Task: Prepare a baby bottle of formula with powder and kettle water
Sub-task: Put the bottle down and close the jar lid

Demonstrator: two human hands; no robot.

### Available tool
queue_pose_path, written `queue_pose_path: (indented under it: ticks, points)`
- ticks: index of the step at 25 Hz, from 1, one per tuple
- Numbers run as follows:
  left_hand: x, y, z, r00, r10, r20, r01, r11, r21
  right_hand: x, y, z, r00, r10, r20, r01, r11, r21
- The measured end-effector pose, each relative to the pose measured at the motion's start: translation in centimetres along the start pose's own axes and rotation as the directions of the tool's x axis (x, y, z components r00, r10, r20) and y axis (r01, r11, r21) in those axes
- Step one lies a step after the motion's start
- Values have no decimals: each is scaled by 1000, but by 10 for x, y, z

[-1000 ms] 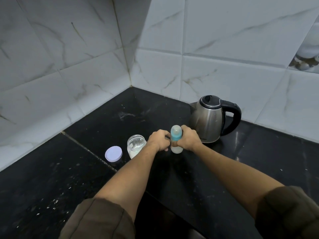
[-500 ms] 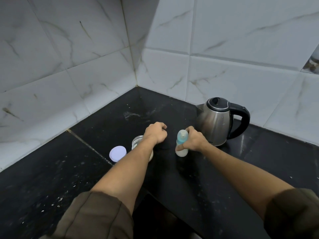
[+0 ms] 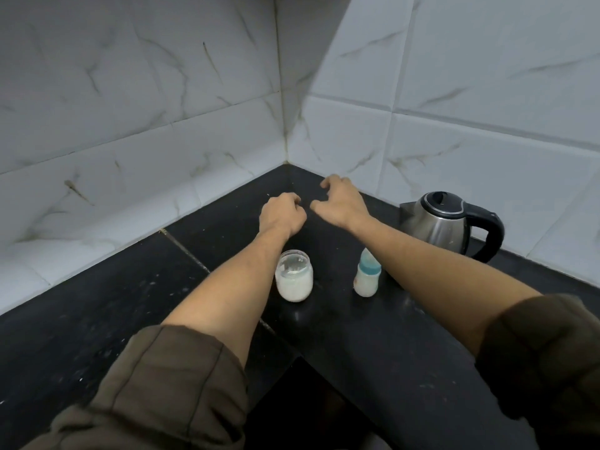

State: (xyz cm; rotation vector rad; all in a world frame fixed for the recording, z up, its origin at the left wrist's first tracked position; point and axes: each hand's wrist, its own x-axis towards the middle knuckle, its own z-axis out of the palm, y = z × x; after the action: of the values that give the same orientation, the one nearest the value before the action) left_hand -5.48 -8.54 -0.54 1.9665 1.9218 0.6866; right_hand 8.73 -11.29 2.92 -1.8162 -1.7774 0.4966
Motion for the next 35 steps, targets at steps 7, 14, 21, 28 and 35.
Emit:
queue_pose_path:
  ticks: [7,14,21,28,35]
  points:
    - [-3,-74,-47,988,-129,-84,131,991,14,16,-58,86,924,-109,367,192,961,-199]
    - [-8,-148,-52,972,-233,-27,234,972,7,17,-72,176,794,-88,601,346,879,-328]
    - [3,-191,-47,960,-276,50,274,961,33,19,-68,223,702,58,710,379,814,-440]
    - [8,-198,-29,954,-288,82,287,958,21,21,-67,229,743,-47,668,428,800,-420]
    - [1,-158,-17,956,-270,113,279,957,-75,34,-59,142,970,-128,205,134,991,-19]
